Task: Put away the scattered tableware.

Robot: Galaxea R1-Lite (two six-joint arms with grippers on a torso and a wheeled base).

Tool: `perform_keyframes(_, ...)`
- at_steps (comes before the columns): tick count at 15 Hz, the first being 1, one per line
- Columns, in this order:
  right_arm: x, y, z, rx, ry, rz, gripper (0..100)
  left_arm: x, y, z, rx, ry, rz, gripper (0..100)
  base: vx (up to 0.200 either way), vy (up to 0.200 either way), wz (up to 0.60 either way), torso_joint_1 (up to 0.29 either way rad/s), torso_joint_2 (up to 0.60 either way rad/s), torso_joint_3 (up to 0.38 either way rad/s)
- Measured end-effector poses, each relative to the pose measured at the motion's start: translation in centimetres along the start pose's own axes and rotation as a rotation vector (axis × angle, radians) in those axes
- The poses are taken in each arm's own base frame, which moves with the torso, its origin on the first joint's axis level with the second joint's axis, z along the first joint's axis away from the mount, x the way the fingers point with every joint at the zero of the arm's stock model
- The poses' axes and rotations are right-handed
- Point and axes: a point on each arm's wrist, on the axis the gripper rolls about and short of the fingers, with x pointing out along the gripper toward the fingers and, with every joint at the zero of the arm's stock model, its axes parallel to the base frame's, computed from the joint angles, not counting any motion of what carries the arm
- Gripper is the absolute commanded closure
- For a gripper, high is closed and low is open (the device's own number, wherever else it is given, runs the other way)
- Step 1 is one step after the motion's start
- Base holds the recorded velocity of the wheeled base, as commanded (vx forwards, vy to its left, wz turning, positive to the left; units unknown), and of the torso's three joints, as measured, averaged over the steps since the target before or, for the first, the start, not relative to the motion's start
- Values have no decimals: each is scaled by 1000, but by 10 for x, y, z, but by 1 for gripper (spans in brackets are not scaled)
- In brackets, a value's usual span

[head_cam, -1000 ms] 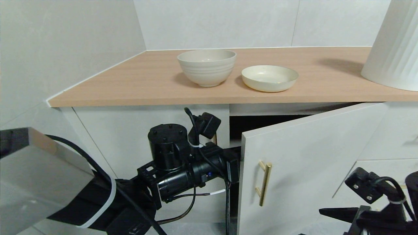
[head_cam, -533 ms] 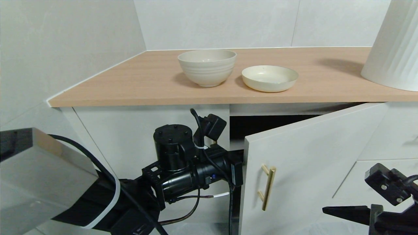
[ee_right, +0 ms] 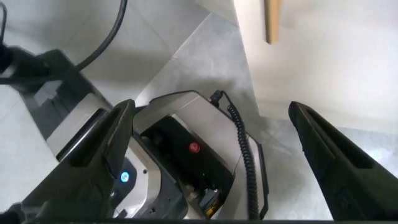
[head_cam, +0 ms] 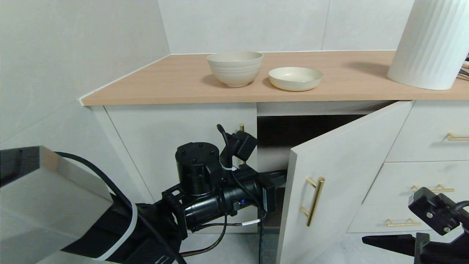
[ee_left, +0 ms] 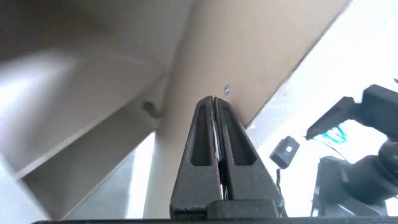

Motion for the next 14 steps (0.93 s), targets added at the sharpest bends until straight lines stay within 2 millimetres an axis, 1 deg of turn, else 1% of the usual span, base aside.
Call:
perform_keyframes(4, 0, 0, -1, 0, 4, -2, 0, 2, 2, -3, -2, 6, 1, 100, 0, 0, 0, 0, 0, 0)
perform_keyframes(7, 0, 0, -1, -1, 4, -3, 0, 7, 4, -5, -4, 11, -2, 100, -200, 0, 0, 4, 4, 2)
perform_keyframes(9, 1, 0, -1, 0, 5, -3, 0, 13, 7, -6, -3, 7, 2, 100, 0, 0, 0, 0, 0, 0)
perform_keyframes(11, 1, 0, -1, -1, 5, -2, 0, 25, 9, -2, 7, -19, -8, 100, 0, 0, 0, 0, 0, 0)
perform_keyframes(14, 1, 0, -1, -1, 6, -1, 0, 34, 18, -5, 12, -37, 10, 100, 0, 0, 0, 0, 0, 0)
